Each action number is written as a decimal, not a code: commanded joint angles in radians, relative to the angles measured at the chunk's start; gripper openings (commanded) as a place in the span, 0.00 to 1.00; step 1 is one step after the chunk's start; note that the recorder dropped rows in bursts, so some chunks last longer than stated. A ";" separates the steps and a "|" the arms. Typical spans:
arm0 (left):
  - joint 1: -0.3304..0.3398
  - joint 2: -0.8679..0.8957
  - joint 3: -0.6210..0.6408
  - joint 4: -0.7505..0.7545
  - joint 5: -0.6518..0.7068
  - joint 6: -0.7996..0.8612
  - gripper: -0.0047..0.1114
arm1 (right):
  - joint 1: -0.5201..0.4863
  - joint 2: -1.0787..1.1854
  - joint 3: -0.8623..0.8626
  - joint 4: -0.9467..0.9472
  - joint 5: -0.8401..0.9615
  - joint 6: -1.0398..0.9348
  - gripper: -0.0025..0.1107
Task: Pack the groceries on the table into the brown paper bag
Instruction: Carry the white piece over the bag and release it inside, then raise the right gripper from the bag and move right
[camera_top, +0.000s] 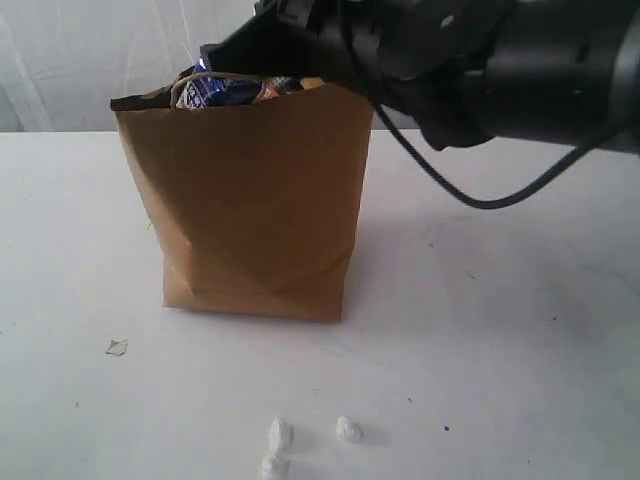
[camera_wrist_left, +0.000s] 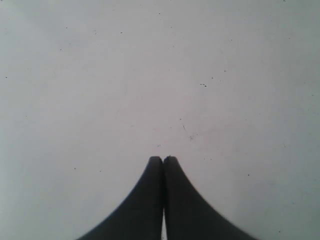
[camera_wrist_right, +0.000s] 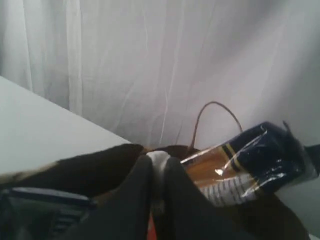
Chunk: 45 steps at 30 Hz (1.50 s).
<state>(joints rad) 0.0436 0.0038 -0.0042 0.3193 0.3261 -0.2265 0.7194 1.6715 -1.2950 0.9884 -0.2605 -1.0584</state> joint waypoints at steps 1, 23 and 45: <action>-0.009 -0.004 0.004 -0.002 0.003 -0.003 0.04 | 0.002 0.025 -0.006 0.011 -0.070 -0.002 0.12; -0.009 -0.004 0.004 -0.002 0.003 -0.003 0.04 | -0.002 -0.119 -0.004 0.190 0.116 -0.025 0.32; -0.009 -0.004 0.004 -0.002 0.003 -0.003 0.04 | -0.101 -0.379 0.418 0.729 -0.495 -1.084 0.02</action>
<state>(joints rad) 0.0436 0.0038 -0.0042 0.3193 0.3261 -0.2265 0.6798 1.2719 -0.9105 1.5026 -0.6971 -1.9521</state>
